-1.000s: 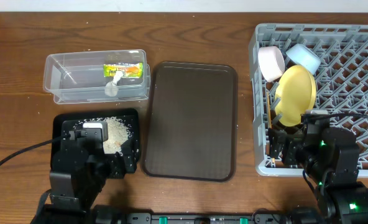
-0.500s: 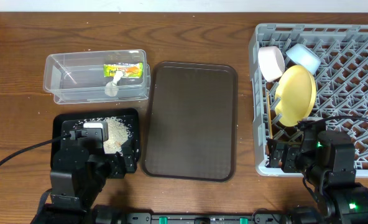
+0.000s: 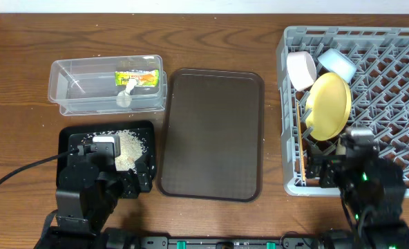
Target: Sort waste into correct bins and load items into the dishwasher rack
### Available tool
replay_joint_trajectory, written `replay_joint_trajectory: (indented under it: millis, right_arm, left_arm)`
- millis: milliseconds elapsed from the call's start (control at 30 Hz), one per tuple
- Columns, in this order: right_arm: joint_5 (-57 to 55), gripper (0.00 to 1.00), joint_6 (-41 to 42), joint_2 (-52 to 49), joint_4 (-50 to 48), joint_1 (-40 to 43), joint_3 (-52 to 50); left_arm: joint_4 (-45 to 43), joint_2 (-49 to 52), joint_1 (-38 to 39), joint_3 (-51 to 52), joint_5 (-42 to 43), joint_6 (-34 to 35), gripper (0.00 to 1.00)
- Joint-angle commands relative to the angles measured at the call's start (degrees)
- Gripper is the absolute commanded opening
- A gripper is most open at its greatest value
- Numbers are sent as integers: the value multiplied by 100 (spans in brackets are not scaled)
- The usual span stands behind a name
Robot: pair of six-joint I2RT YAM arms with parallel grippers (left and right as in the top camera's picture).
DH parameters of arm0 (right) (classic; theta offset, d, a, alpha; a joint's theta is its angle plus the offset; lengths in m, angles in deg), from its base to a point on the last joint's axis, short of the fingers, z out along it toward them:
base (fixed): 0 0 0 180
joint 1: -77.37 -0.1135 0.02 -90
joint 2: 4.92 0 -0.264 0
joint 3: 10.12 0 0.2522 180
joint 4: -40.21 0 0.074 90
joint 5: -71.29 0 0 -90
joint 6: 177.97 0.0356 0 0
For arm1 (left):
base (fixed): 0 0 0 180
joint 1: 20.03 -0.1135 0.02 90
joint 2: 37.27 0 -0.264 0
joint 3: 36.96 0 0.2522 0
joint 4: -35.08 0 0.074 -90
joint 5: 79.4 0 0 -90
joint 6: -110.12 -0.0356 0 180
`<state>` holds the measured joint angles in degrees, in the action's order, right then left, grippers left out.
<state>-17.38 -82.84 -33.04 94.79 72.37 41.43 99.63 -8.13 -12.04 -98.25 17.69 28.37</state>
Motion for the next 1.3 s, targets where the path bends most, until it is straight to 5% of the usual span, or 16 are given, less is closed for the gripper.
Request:
replay_joint_trajectory:
  millis: [0, 267, 467, 633, 1267]
  right_arm:
    - [-109, 99, -352, 831, -579, 181, -667]
    - [-435, 99, -352, 2494, -2870, 199, -2564]
    - [-535, 99, -352, 2780, -4430, 236, -3574]
    - [-535, 99, -422, 2780, -3683, 271, -3746]
    - [-216, 99, -691, 2780, -3657, 273, -3746]
  left_arm:
    - [-11, -4, 9, 39, -66, -70, 98]
    - [-11, -4, 9, 39, -66, -70, 98]
    - [-11, -4, 9, 39, -66, -70, 98]
    - [-11, -4, 9, 39, -66, -70, 98]
    - [-11, -4, 9, 39, -66, -70, 98]
